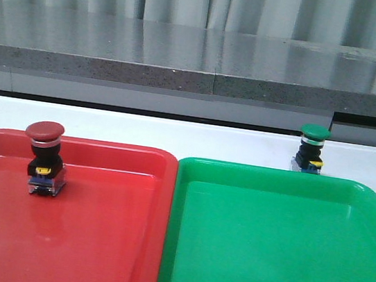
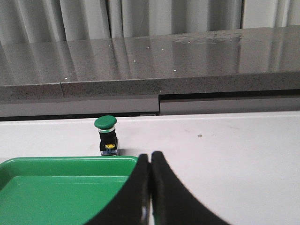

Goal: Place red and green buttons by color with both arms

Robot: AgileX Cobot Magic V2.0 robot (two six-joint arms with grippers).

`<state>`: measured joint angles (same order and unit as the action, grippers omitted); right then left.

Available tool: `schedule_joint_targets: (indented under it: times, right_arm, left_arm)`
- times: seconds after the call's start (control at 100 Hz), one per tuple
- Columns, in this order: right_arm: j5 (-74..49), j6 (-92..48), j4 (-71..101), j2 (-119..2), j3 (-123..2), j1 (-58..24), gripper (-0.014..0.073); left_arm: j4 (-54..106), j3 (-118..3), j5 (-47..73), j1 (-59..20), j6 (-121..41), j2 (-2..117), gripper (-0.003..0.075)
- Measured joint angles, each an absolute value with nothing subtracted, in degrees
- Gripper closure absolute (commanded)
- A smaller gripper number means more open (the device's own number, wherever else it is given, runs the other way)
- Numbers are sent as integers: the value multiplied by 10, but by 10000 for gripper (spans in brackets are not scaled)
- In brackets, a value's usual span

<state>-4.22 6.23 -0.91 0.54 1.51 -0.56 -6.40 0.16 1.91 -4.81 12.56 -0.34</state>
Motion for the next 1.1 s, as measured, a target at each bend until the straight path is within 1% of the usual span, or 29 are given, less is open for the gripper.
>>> schedule_joint_targets:
  times: [0.29, 0.49, 0.6, 0.74, 0.82, 1.0, 1.1]
  right_arm:
    - [-40, 62, -9, 5, 15, -6, 660]
    - [9, 62, -9, 5, 15, -6, 660]
    - [0, 62, -9, 5, -5, -6, 660]
    - [-76, 62, -9, -22, -89, -6, 660]
    - [-144, 62, -9, -56, -148, -6, 660]
    - [-295, 62, -9, -169, -288, -6, 660]
    - [-360, 63, -9, -238, -355, -6, 660]
  left_arm:
    - [-64, 2, 19, -48, 126, -3, 739]
    - [-64, 2, 19, -48, 126, -3, 739]
    - [-64, 2, 19, -48, 126, -3, 740]
    - [-64, 2, 19, -48, 126, -3, 739]
    - [-64, 2, 19, -48, 126, -3, 739]
    - [-64, 2, 19, -48, 126, -3, 740]
    - [-64, 2, 19, -48, 126, -3, 740]
